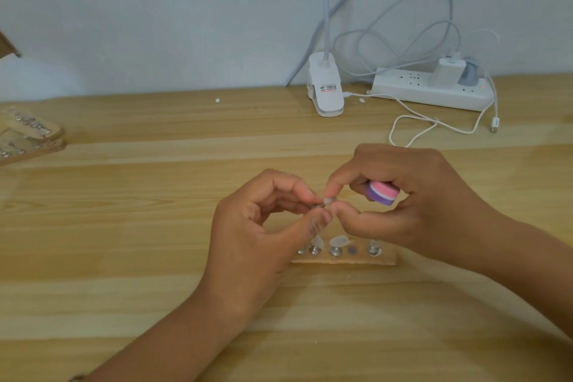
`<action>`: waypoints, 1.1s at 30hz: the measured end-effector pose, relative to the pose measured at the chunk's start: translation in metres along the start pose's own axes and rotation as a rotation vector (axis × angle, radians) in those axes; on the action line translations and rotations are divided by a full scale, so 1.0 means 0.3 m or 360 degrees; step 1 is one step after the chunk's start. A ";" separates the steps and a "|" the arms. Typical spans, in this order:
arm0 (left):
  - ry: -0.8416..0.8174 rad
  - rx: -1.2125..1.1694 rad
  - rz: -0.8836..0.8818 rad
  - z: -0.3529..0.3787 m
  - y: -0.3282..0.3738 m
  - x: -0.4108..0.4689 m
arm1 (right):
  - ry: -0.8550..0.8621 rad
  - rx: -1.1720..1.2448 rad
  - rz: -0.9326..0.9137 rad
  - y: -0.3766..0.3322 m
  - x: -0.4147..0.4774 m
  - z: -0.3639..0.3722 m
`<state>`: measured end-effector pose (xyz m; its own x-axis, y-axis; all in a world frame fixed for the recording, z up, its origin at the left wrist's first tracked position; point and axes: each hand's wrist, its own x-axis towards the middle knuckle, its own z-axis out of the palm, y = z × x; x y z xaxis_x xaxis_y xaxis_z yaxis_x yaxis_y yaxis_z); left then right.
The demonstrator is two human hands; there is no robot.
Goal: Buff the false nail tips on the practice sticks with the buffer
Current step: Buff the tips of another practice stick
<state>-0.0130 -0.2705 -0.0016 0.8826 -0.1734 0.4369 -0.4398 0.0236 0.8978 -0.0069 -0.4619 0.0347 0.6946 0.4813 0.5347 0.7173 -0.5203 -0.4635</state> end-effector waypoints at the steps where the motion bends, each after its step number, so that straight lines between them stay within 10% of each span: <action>1: -0.0027 0.0019 0.0010 0.003 0.002 -0.004 | -0.0010 0.0006 -0.0004 -0.003 0.000 -0.005; 15: -0.0416 0.0589 -0.0104 0.042 0.000 -0.028 | -0.0209 0.0011 0.0168 0.012 -0.095 -0.043; 33: -0.0465 0.1212 0.0473 0.072 -0.010 -0.023 | -0.0047 0.0008 0.0324 0.048 -0.103 -0.079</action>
<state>-0.0214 -0.2908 -0.0084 0.6813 -0.5131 0.5220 -0.7291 -0.5392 0.4216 -0.0191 -0.5010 0.0284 0.8265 0.3870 0.4088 0.5621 -0.6056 -0.5632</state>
